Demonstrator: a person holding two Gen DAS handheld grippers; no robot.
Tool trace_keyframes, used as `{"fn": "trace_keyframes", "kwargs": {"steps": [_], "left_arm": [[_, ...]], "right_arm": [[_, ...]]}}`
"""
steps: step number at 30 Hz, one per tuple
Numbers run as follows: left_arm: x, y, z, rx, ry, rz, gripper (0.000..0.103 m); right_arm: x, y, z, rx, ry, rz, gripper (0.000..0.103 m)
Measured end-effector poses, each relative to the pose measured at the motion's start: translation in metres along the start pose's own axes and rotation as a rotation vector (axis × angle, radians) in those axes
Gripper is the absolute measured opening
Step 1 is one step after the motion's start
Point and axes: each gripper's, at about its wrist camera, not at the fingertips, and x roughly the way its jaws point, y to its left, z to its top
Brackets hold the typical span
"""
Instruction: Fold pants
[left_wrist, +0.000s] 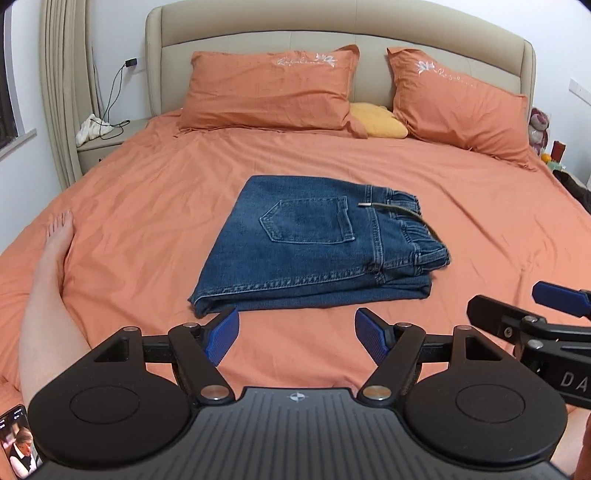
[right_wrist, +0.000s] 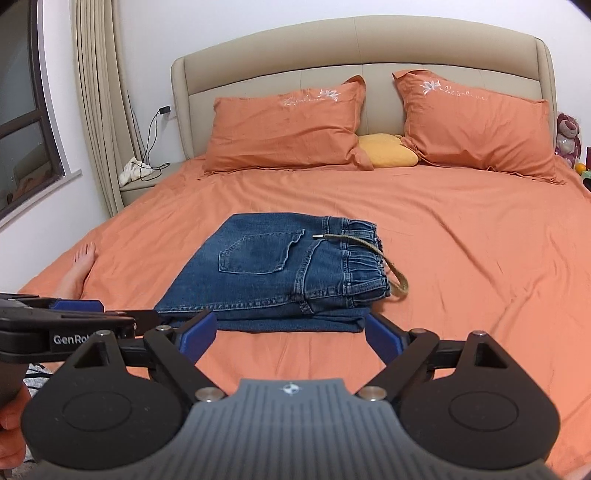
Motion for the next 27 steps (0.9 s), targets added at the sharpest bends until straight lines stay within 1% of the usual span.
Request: {"fn": "trace_keyframes", "kwargs": {"steps": [12,27], "left_arm": [[-0.0010,0.0043,0.0026,0.004,-0.001,0.006,0.084],[-0.0030,0.0029,0.0040,0.013,0.004,0.002,0.084]], "right_arm": [[-0.0047,0.0023,0.0043,-0.013,-0.019,-0.007,0.084],[-0.0086,-0.0025,0.0032,-0.003,-0.020,-0.005,0.084]]}}
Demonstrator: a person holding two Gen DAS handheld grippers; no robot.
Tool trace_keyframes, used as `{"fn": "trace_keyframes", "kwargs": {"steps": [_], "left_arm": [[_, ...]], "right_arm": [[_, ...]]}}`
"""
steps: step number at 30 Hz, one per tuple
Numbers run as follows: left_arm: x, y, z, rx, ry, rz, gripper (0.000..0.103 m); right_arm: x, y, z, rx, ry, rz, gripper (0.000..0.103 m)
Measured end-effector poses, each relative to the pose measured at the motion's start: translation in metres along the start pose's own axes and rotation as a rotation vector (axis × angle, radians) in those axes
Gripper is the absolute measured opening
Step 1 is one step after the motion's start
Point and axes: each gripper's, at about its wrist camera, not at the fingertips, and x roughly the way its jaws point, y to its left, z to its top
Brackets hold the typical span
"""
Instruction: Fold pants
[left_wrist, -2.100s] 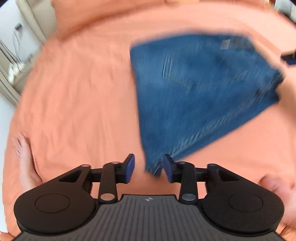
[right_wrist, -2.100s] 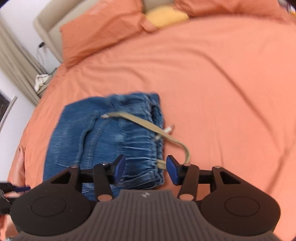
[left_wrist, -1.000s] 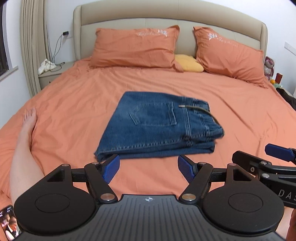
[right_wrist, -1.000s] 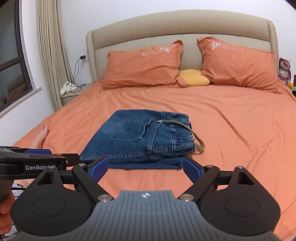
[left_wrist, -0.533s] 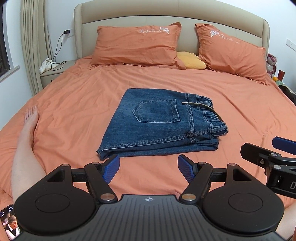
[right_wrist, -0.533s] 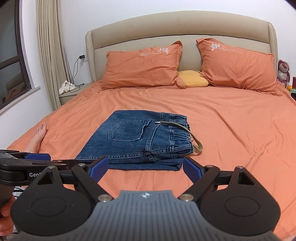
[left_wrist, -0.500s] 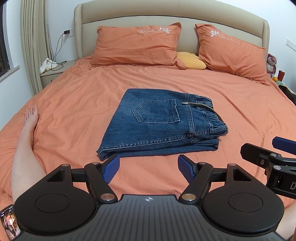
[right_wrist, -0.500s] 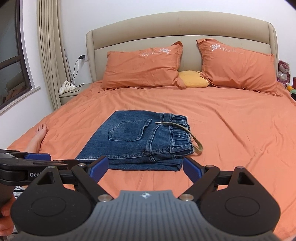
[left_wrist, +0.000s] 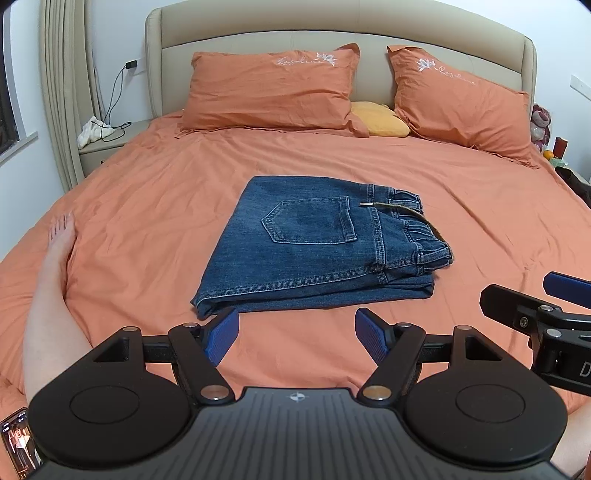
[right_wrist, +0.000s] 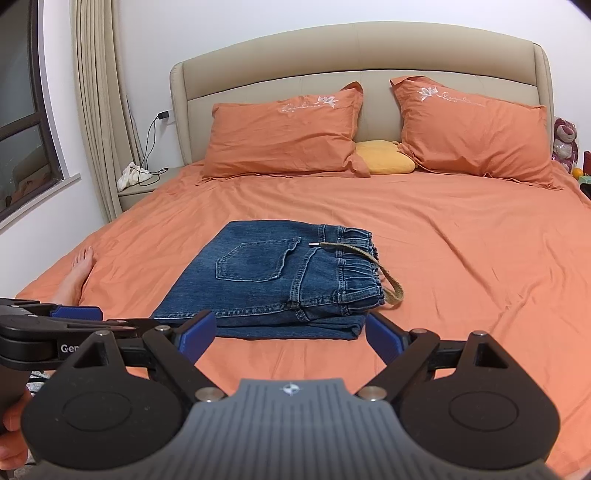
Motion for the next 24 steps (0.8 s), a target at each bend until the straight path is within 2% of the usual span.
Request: {"fn": "trace_keyframes", "kwargs": {"steps": [24], "left_arm": [[0.0002,-0.0031,0.0019,0.009,0.005,-0.005,0.084]], "right_arm": [[-0.0026,-0.0055,-0.0034,0.021,0.002,-0.002,0.085]]}}
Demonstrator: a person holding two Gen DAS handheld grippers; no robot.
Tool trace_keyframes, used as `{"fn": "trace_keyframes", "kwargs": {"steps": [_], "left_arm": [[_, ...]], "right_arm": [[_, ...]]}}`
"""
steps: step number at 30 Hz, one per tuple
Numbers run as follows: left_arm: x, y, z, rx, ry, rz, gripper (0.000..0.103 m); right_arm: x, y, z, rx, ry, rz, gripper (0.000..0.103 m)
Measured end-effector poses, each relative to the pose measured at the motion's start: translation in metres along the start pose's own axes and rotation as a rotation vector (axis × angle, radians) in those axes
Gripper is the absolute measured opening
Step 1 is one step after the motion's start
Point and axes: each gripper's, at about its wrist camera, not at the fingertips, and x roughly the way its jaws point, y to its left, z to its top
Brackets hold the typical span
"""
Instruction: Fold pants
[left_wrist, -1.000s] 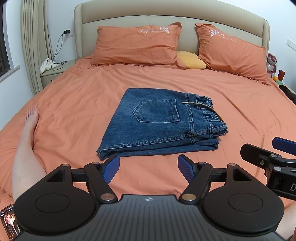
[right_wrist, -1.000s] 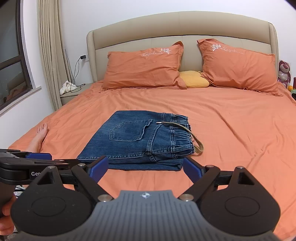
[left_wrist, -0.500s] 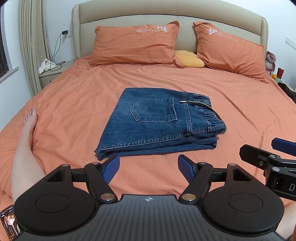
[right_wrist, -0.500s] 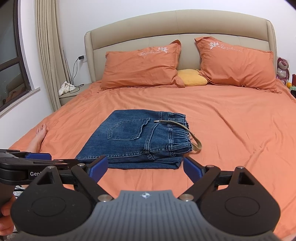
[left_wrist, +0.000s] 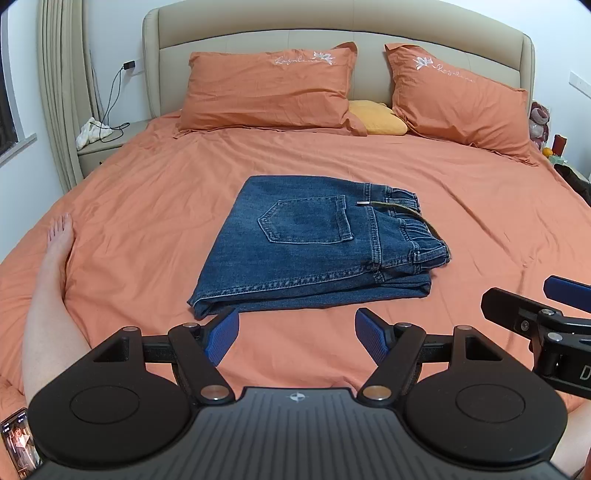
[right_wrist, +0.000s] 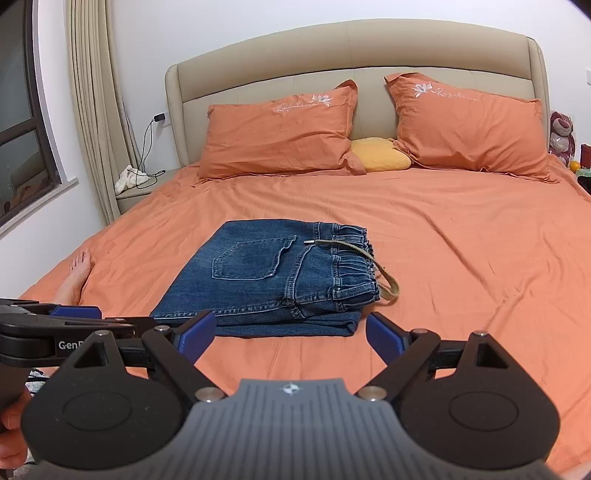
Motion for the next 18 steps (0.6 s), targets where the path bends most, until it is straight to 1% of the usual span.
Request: {"fn": "trace_keyframes", "kwargs": {"steps": [18], "left_arm": [[-0.0010,-0.0050,0.0011,0.005,0.003,-0.010,0.084]], "right_arm": [[-0.0044,-0.0031,-0.0013,0.016,-0.001,-0.013,0.085]]}}
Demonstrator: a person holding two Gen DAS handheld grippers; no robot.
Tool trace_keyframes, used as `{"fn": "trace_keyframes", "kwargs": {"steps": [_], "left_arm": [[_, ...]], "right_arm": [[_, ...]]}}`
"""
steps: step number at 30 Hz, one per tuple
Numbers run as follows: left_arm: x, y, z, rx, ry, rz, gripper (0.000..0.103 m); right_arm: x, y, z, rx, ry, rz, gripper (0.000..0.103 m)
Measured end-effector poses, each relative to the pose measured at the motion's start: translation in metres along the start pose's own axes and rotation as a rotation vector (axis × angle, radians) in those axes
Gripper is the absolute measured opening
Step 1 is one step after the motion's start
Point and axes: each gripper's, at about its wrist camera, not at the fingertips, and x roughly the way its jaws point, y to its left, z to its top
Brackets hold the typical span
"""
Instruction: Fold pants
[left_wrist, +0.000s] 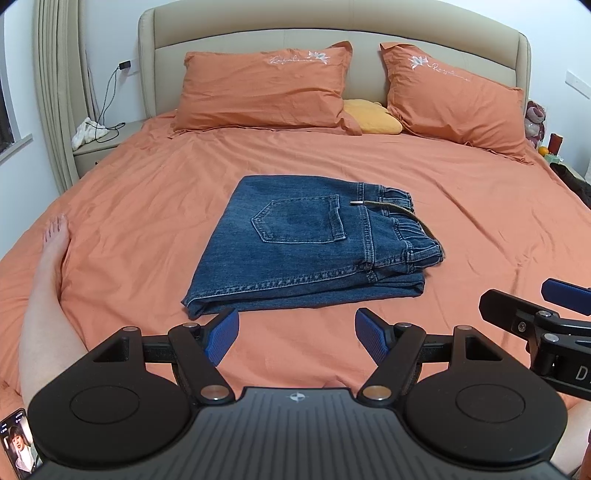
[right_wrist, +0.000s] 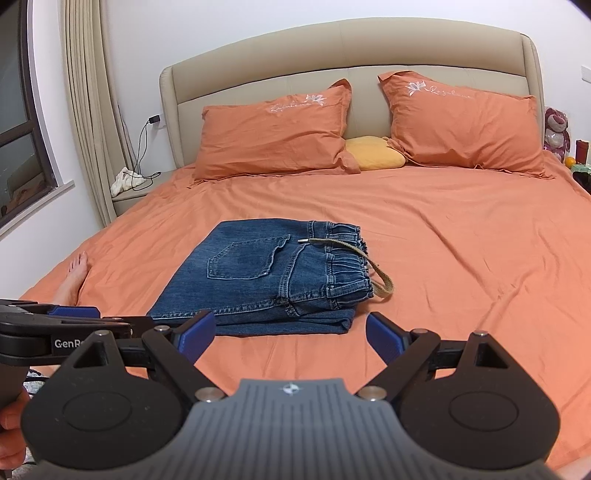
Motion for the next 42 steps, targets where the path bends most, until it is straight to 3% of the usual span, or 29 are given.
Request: {"fn": "trace_keyframes", "kwargs": {"steps": [42], "left_arm": [[-0.008,-0.018,0.005,0.036,-0.042,-0.073,0.084]], "right_arm": [[-0.005,-0.007,-0.003,0.028,-0.006,-0.028,0.085]]}}
